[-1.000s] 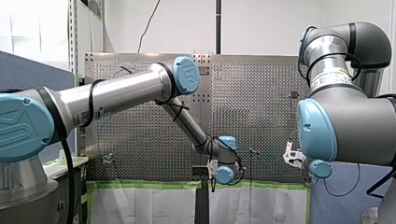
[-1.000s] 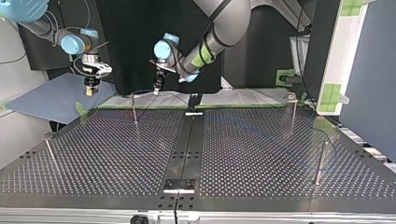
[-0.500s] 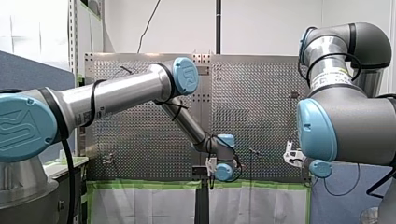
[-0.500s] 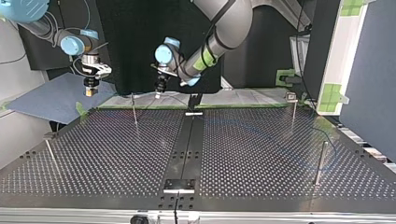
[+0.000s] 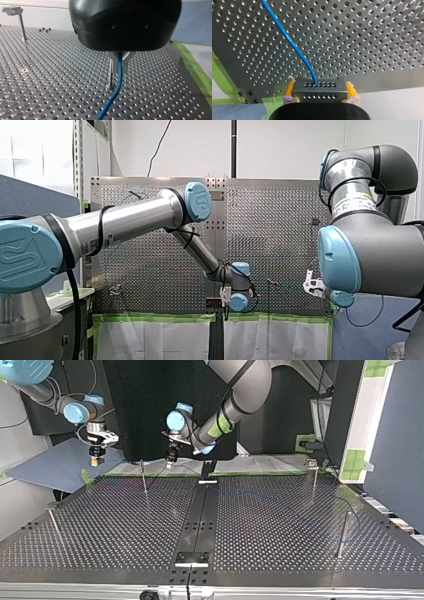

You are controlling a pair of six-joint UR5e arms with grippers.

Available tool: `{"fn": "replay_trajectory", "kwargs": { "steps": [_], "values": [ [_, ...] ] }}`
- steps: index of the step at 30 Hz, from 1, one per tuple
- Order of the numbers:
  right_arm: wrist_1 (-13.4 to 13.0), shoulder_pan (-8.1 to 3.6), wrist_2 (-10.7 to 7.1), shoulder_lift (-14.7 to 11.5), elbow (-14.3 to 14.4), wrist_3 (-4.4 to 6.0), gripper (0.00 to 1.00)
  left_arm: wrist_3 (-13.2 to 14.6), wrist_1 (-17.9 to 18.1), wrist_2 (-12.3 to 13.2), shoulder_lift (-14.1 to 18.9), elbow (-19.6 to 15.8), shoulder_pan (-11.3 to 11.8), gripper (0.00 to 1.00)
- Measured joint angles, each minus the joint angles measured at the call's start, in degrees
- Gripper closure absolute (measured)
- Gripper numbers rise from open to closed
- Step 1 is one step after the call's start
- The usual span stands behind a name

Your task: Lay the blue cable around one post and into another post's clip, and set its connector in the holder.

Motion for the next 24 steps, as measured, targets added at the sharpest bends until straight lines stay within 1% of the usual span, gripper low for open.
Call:
{"fn": "replay_trajectory", "kwargs": {
  "steps": [5, 12, 17, 24],
  "values": [
    [-0.1, 0.24, -0.16, 0.0, -0.1, -0.02, 1.00, 0.0, 0.0, 0.4, 0.0, 0.5, -0.2, 1.00],
    [-0.2, 0.71, -1.10, 0.1, -0.5, -0.09, 1.00, 0.0, 0.0, 0.5, 0.0, 1.0, -0.4, 1.00],
    [0.1, 0.81, -1.19, 0.1, -0.9, -0.11, 1.00, 0.0, -0.1, 0.5, 0.0, 1.0, -0.4, 1.00],
    [1.0, 0.90, -1.14, 0.2, -2.0, -0.13, 1.00, 0.0, -1.4, 0.5, -1.6, 2.2, -0.5, 1.00]
  ]
}}
